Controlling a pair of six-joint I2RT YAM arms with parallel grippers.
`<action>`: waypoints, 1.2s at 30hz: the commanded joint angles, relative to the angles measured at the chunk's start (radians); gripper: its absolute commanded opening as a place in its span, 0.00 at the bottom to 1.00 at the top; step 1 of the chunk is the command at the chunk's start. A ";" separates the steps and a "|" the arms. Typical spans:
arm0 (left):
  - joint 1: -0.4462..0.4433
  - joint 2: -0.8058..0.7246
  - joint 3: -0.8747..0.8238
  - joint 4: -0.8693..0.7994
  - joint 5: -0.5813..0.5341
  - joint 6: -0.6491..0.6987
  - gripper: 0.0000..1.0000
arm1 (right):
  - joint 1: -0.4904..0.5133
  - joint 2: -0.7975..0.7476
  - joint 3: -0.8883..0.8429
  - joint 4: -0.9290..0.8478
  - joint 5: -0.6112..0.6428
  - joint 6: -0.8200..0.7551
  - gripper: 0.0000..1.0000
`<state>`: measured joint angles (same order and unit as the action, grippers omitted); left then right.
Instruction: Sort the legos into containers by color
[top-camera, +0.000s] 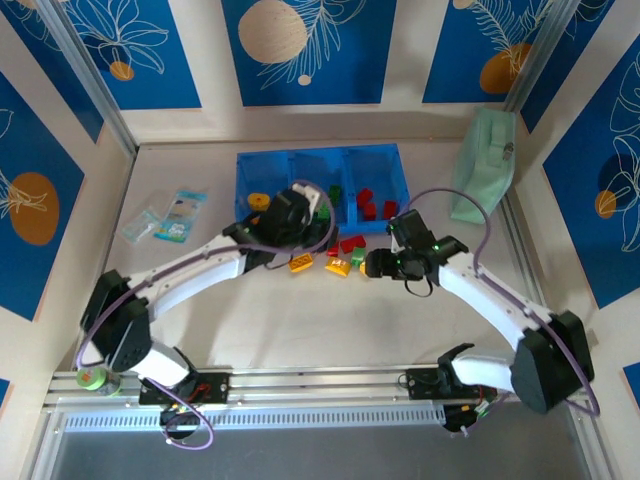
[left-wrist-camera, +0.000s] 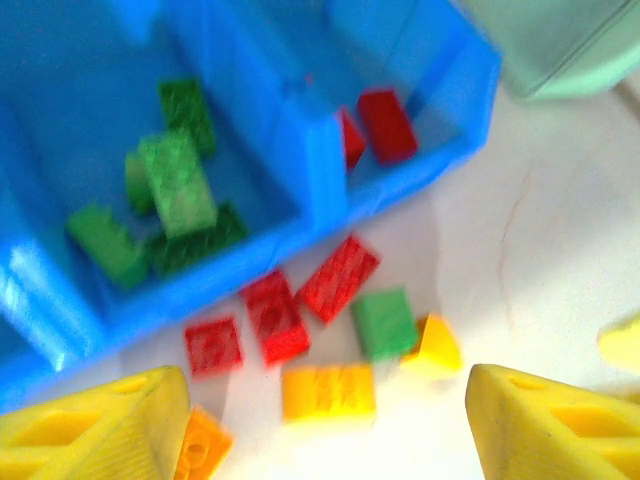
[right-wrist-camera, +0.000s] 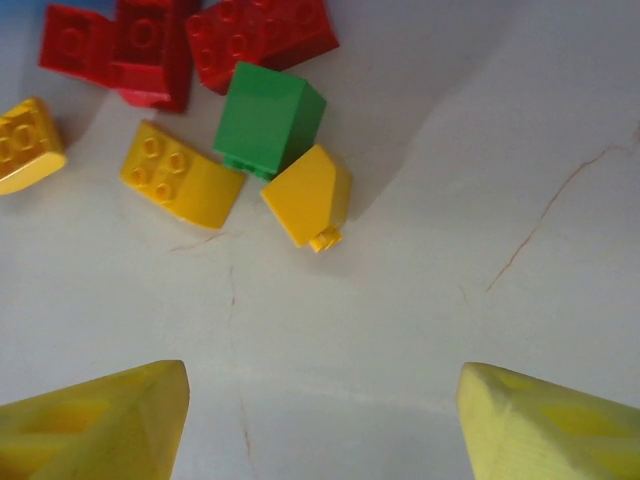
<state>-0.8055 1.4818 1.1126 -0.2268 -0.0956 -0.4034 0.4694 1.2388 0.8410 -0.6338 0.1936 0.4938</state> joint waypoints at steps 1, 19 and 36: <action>-0.004 -0.118 -0.147 0.060 -0.035 -0.067 0.73 | 0.009 0.095 0.058 0.007 0.011 -0.038 0.70; -0.009 -0.485 -0.558 -0.032 -0.124 -0.209 0.73 | 0.052 0.486 0.248 0.013 0.046 -0.056 0.59; -0.009 -0.497 -0.562 -0.037 -0.165 -0.206 0.73 | 0.137 0.410 0.205 -0.081 0.179 0.039 0.31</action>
<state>-0.8082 0.9981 0.5522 -0.2504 -0.2211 -0.5980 0.5896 1.7157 1.0584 -0.6426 0.3244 0.4988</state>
